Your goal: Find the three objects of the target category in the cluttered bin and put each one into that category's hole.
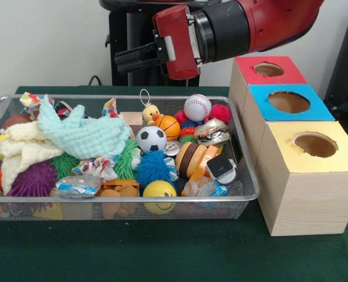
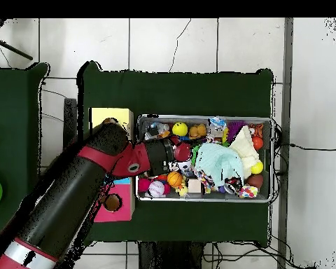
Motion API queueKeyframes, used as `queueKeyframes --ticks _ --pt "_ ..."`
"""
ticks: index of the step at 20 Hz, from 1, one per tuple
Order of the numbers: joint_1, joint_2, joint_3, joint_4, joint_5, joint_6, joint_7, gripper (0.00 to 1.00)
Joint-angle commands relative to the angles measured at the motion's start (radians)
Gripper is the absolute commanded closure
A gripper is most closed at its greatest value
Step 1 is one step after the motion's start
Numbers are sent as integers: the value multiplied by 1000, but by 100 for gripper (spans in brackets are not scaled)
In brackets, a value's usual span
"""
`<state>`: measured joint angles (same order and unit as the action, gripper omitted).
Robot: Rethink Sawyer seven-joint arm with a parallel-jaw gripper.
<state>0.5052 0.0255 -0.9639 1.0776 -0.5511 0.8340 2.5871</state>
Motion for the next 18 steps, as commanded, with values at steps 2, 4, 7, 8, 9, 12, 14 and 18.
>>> queueKeyframes --ticks 2,4,7,8,9,12,14,18 --pt "-47 30 188 -142 1 95 -287 100" --pt "-52 40 185 -167 9 124 -291 100" --pt "-59 46 179 -190 6 146 -308 100" --pt "-62 48 178 -198 3 149 -312 100" --pt "-65 50 177 -207 1 152 -316 100" --pt "-79 56 191 -230 -3 148 -330 100" --pt "-90 61 198 -245 -9 140 -339 100" --pt "-111 68 197 -275 -23 143 -376 100"
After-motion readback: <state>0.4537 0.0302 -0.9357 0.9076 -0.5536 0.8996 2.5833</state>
